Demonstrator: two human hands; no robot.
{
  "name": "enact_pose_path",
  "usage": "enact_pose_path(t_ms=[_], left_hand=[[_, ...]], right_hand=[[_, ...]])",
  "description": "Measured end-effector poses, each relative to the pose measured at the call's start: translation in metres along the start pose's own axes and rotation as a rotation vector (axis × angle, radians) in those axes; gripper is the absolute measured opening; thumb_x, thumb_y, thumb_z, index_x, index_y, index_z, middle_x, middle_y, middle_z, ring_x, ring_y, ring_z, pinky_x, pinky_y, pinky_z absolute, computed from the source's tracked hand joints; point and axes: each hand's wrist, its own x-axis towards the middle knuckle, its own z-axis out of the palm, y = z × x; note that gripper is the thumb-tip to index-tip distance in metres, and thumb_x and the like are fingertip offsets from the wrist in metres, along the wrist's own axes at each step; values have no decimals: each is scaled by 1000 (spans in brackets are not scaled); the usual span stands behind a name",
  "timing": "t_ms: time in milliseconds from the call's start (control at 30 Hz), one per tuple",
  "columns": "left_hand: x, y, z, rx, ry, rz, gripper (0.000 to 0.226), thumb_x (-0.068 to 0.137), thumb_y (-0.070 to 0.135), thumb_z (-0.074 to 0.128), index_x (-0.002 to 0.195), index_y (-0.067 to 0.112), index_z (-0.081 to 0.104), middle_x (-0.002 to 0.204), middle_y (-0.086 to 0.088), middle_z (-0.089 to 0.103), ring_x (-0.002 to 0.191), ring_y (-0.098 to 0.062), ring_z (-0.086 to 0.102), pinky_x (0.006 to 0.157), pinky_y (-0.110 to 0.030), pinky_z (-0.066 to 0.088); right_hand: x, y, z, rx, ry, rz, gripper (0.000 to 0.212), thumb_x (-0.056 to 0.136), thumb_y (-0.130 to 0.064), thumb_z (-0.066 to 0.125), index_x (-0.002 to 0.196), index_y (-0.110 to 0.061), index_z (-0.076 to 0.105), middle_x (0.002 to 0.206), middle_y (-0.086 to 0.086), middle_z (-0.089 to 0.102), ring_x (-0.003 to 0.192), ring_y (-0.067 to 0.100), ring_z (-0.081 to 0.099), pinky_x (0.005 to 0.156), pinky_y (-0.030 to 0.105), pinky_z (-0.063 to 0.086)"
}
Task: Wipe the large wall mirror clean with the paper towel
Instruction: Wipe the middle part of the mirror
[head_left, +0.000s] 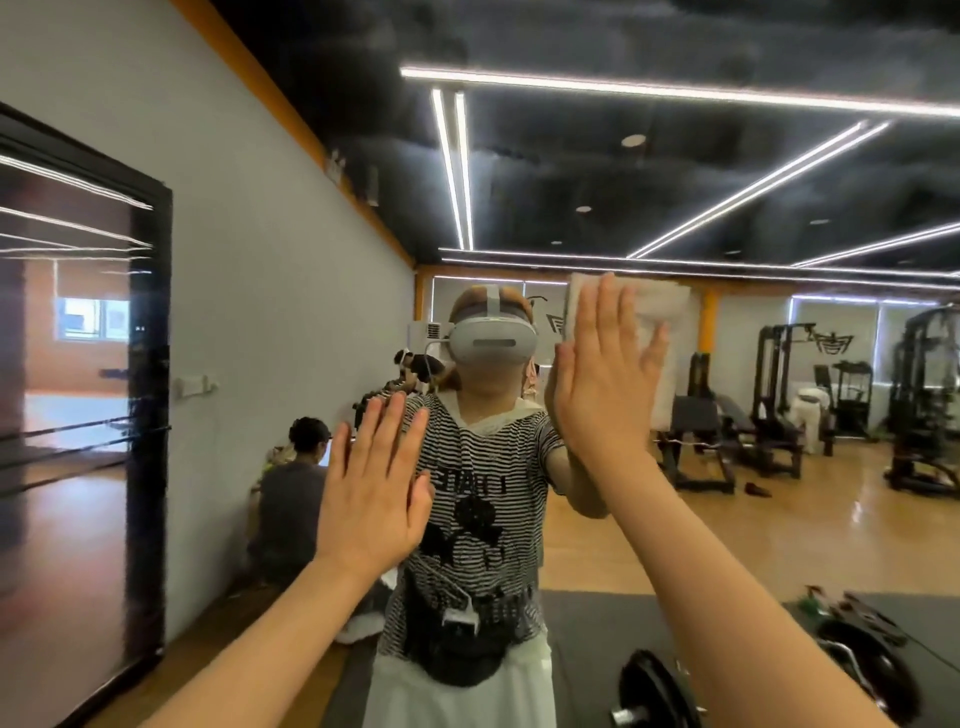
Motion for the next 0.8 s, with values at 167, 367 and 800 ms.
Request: enact_pose_path(t_ms=[167,367,800], left_hand=[[1,0,-1,7,15,8,69,89,34,34,151,12,16,159,-8,12,150,-19,-5,119,-43,3],[0,2,0,-7,27,2,68,88,32,35,151,12,18,158,-11,16,150,-20,-3,119,-45,6],[1,0,-3,-20,27,5,68,88,32,35,151,12,18,157,-11,19,150,-19,-3,120,-43,1]], right_hand=[[2,50,-17,-37,-57,-30,56,102,-36,14,154,-14,9,161,3,5,147,15,-3,118,38,-9],[5,96,-34,9,-33,226,59,100,-37,10,155,-14,7,163,3,3,148,15,-5,119,44,-8],[-19,-56,5,98,-112,17,59,97,-35,12,151,-20,-8,158,0,-13,147,18,-14,117,47,-14]])
